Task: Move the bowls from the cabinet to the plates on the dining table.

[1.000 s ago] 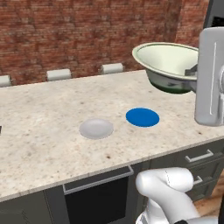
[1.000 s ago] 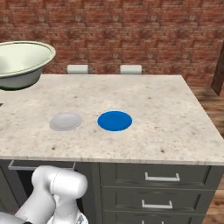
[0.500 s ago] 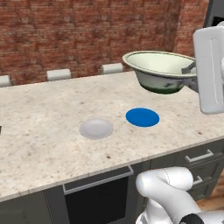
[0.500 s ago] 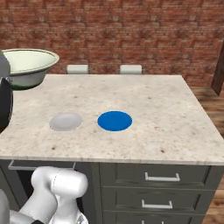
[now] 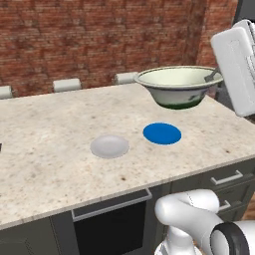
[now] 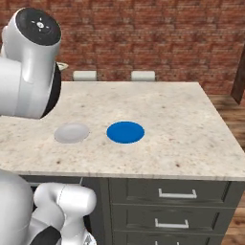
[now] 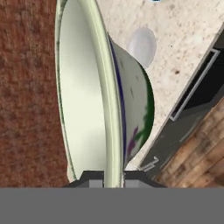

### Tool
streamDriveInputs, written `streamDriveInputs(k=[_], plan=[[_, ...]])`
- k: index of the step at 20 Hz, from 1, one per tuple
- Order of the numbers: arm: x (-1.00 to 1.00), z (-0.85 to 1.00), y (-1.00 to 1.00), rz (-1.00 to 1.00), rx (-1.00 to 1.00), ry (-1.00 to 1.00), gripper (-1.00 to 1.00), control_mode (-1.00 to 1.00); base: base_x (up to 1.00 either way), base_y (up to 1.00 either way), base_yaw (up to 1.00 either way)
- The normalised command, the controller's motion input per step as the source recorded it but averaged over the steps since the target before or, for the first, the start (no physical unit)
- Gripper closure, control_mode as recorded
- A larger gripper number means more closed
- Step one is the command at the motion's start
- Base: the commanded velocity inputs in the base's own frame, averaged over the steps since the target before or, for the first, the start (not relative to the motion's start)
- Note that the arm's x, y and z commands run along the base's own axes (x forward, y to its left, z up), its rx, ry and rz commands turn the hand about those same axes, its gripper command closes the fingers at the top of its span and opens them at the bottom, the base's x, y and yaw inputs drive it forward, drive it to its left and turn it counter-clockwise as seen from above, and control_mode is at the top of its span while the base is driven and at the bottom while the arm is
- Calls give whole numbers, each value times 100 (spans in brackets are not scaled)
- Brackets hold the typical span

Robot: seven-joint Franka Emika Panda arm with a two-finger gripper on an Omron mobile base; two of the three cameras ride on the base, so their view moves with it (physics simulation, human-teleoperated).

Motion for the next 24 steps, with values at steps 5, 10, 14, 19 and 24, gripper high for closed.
streamDriveInputs(k=[5,10,14,19,24], plan=[[13,-17,-27,25,-3,-12,100,-100,0,0,0],[9,-35,-30,22,0,-21,100,-100,0,0,0],[11,-46,-33,19,0,-13,100,-100,0,0,0],[38,-36,-29,15,3,-3,100,-100,0,0,0],[48,-25,-35,13,7,-2,100,-100,0,0,0]])
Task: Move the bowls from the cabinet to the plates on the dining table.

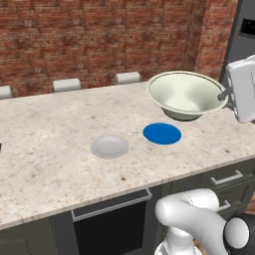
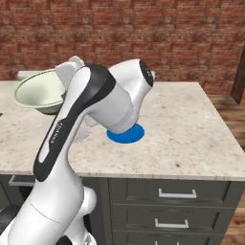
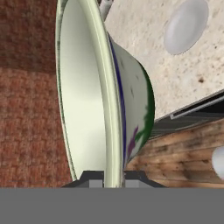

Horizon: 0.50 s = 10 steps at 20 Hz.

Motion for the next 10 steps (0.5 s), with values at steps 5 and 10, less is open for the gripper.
streamDriveInputs(k=[5,10], plan=[[42,-25,-36,11,7,0,100,-100,0,0,0],[46,-18,-31,10,3,0,100,-100,0,0,0]])
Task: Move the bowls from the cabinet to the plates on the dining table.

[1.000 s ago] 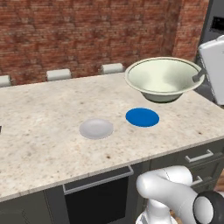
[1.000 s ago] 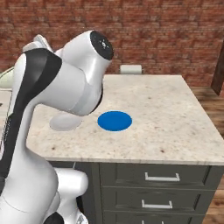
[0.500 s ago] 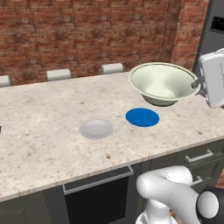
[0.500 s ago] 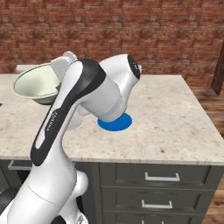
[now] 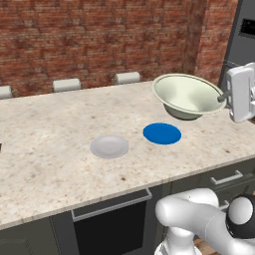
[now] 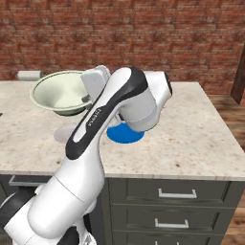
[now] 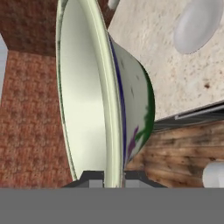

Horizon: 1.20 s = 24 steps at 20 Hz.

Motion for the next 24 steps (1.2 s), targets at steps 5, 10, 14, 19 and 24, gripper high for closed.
streamDriveInputs(k=[5,10,14,19,24], plan=[[44,-15,-23,9,0,0,100,-100,0,0,0],[31,-11,-17,8,0,0,100,-100,0,0,0],[18,-16,-16,9,0,0,100,-100,0,0,0],[17,-16,-16,9,0,0,100,-100,0,0,0],[19,-5,-19,9,0,0,100,-100,0,0,0]])
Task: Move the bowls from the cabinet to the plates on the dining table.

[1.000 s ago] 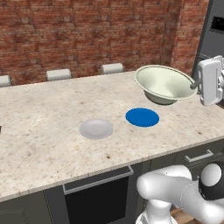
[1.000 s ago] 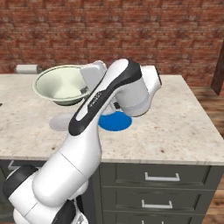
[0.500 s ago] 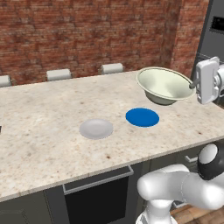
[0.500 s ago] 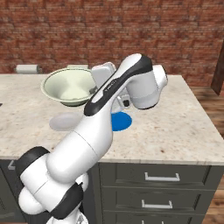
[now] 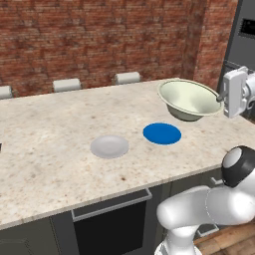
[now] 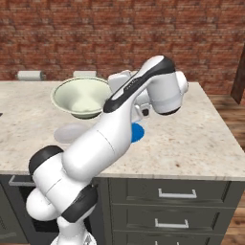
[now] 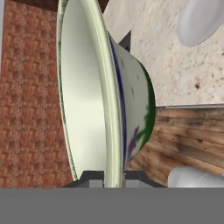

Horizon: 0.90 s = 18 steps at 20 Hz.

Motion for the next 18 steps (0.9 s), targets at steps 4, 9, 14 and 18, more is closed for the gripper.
streamDriveInputs(k=[4,9,14,18], plan=[[19,-7,-18,9,0,0,100,-100,0,0,0],[4,-6,-17,8,-2,0,100,-100,0,0,0],[0,-14,-7,7,-8,0,100,-100,0,0,0],[0,-17,0,6,-8,0,100,-100,0,0,0]])
